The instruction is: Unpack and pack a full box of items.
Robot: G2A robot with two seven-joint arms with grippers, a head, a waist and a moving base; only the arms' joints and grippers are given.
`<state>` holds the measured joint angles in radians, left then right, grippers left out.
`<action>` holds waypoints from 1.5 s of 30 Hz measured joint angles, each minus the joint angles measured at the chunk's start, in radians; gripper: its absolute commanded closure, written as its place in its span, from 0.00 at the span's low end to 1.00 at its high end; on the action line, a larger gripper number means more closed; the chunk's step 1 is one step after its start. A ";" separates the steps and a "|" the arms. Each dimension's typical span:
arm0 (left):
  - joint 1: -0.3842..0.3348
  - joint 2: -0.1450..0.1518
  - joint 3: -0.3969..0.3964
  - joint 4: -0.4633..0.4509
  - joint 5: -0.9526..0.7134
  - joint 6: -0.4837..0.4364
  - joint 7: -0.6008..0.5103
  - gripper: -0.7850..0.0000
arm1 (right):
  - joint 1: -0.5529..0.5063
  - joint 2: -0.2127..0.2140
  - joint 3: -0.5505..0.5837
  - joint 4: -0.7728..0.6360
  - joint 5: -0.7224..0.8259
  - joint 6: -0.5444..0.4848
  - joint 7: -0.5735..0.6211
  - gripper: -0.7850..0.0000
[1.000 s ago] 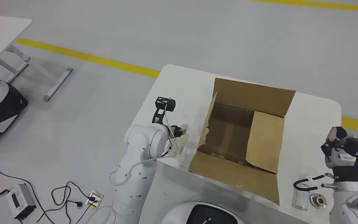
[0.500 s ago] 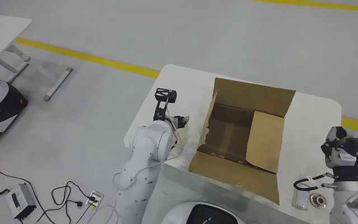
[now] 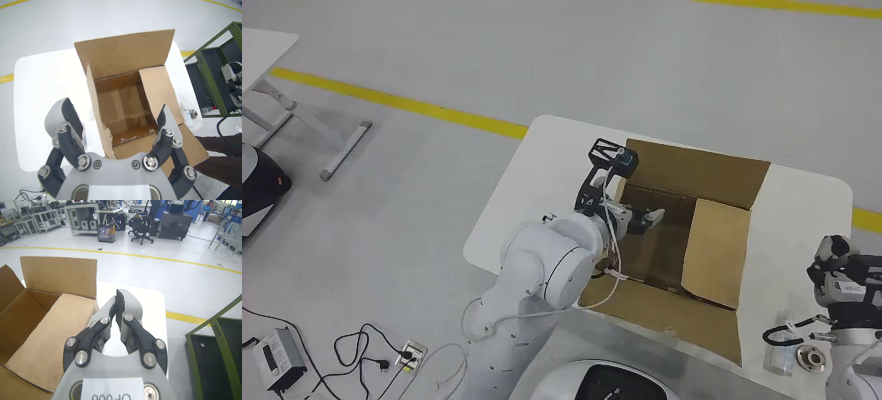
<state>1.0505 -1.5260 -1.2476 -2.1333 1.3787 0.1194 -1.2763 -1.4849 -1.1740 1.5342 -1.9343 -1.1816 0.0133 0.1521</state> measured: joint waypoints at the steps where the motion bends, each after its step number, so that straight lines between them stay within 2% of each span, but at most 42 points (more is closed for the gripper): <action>1: 0.000 0.000 -0.001 0.000 0.001 0.000 0.000 0.00 | -0.002 -0.001 -0.001 0.009 0.004 -0.005 -0.011 1.00; 10: 0.001 0.000 -0.001 0.000 0.001 0.001 0.001 0.00 | -0.016 -0.012 -0.056 0.128 -0.016 -0.010 -0.148 1.00; 17: 0.001 0.000 -0.001 0.001 0.000 0.000 0.001 0.00 | 0.014 -0.022 -0.123 0.217 -0.064 -0.013 -0.171 1.00; 21: 0.017 -0.003 0.022 0.019 -0.092 -0.017 0.071 0.00 | 0.043 -0.028 -0.154 0.245 -0.074 -0.001 -0.169 1.00; 26: -0.029 -0.012 0.066 0.068 -0.232 -0.027 0.103 0.00 | 0.063 -0.033 -0.162 0.242 -0.078 0.008 -0.164 1.00; 29: -0.065 -0.018 0.089 0.121 -0.344 -0.035 0.099 0.00 | 0.065 -0.034 -0.147 0.224 -0.067 0.017 -0.169 1.00; 36: -0.132 -0.024 0.092 0.343 -0.513 -0.013 0.103 0.00 | 0.025 -0.027 -0.043 0.166 -0.034 0.000 -0.207 1.00; 45: -0.156 -0.020 0.094 0.605 -0.522 0.024 0.146 0.00 | -0.047 -0.019 0.112 0.091 0.024 0.008 -0.211 1.00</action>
<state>0.8948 -1.5459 -1.1533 -1.5286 0.8569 0.1439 -1.1298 -1.5322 -1.1928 1.6467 -1.8429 -1.1572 0.0212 -0.0589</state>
